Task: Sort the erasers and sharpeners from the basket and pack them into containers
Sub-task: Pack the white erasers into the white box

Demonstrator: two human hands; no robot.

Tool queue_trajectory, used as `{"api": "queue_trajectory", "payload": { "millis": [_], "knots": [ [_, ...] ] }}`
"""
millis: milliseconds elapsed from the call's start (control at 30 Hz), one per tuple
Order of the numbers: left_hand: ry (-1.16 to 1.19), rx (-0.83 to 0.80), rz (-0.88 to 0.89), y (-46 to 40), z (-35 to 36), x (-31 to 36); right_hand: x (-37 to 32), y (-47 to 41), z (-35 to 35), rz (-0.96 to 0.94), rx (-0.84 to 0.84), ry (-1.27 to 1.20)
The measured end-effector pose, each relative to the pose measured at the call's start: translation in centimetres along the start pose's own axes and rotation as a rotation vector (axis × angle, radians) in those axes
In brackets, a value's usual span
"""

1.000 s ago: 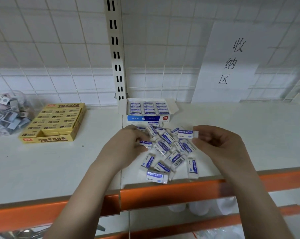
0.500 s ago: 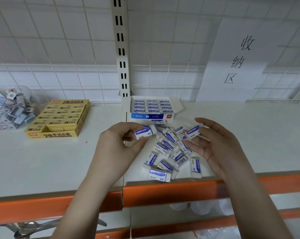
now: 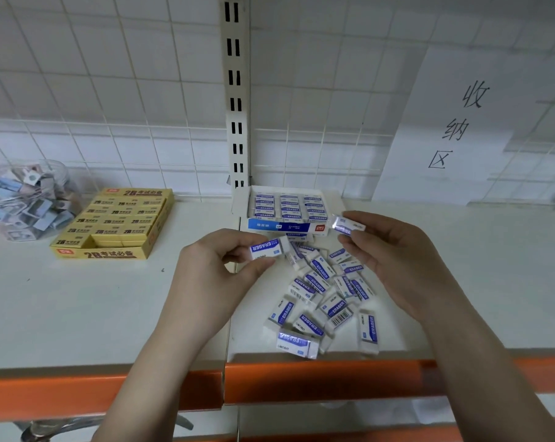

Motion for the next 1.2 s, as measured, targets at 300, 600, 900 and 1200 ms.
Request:
{"api": "queue_trajectory", "payload": {
  "millis": [300, 600, 900, 1200],
  "knots": [
    [-0.018, 0.023, -0.010, -1.4, 0.0, -0.6, -1.0, -3.5, -0.5, -0.012, -0.076, 0.177],
    [-0.063, 0.033, 0.006, -1.8, -0.2, -0.7, -1.1, -10.5, -1.1, 0.012, -0.129, 0.696],
    [-0.044, 0.052, -0.039, -2.2, -0.8, -1.4, -0.6, -12.1, 1.3, 0.055, -0.265, 0.870],
    [-0.069, 0.035, -0.037, -2.1, -0.8, -1.9, -1.0, -12.6, 2.1, -0.028, -0.269, 1.122]
  ]
}}
Point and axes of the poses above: each hand's wrist, its own y-axis away from the middle knuckle, its own z-axis out of the palm, x = y × z, the point moved 5 cm from there along -y, towards the middle knuckle, and after that the axes turned 10 degrees about y, right-handed, at the moved point
